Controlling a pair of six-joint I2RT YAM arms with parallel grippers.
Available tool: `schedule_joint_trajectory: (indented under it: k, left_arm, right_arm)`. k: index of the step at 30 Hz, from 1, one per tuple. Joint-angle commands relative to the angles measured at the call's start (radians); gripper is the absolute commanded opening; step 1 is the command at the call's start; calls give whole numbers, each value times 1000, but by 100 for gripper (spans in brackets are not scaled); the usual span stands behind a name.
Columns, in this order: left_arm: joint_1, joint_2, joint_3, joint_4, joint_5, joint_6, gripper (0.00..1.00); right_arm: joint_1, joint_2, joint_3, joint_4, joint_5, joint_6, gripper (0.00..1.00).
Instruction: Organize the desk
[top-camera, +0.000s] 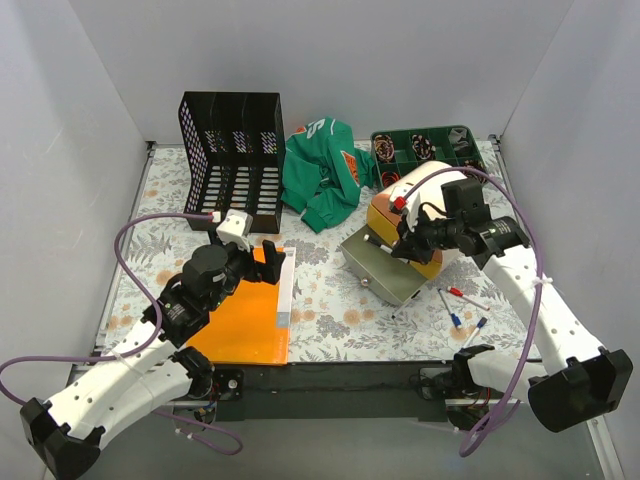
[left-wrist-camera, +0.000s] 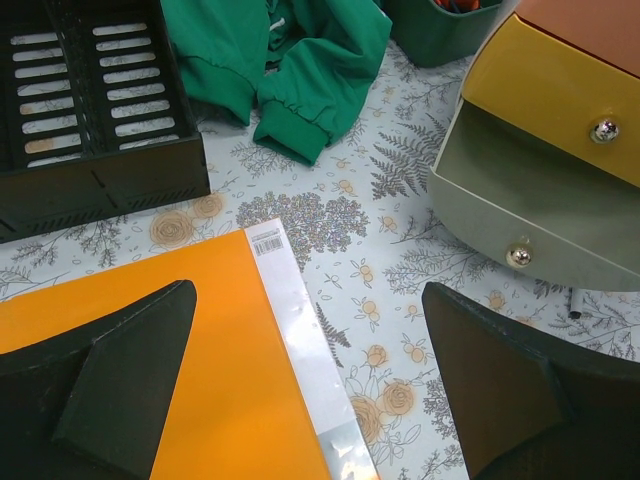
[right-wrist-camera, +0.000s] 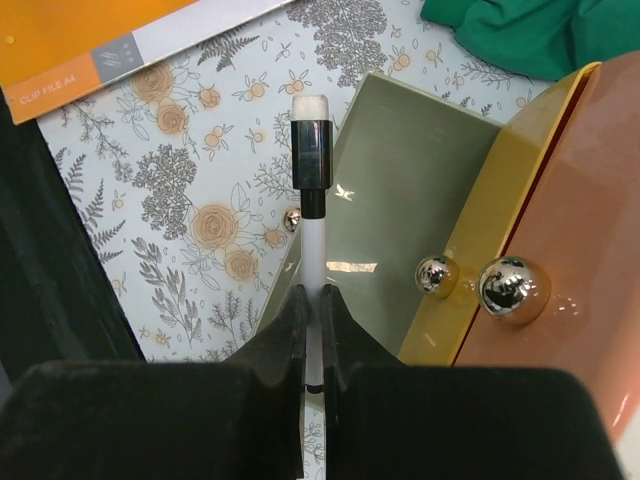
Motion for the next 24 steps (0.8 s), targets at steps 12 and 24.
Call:
schedule_joint_trajectory:
  k: [12,24]
  left_arm:
    - [8,-5,-7,0,9,17,98]
    - [8,16,-18,18,159,27,98]
  right_arm:
    - [24,-13,-62,58,177,17,39]
    - [25,-60,-39,-60,7,-89,52]
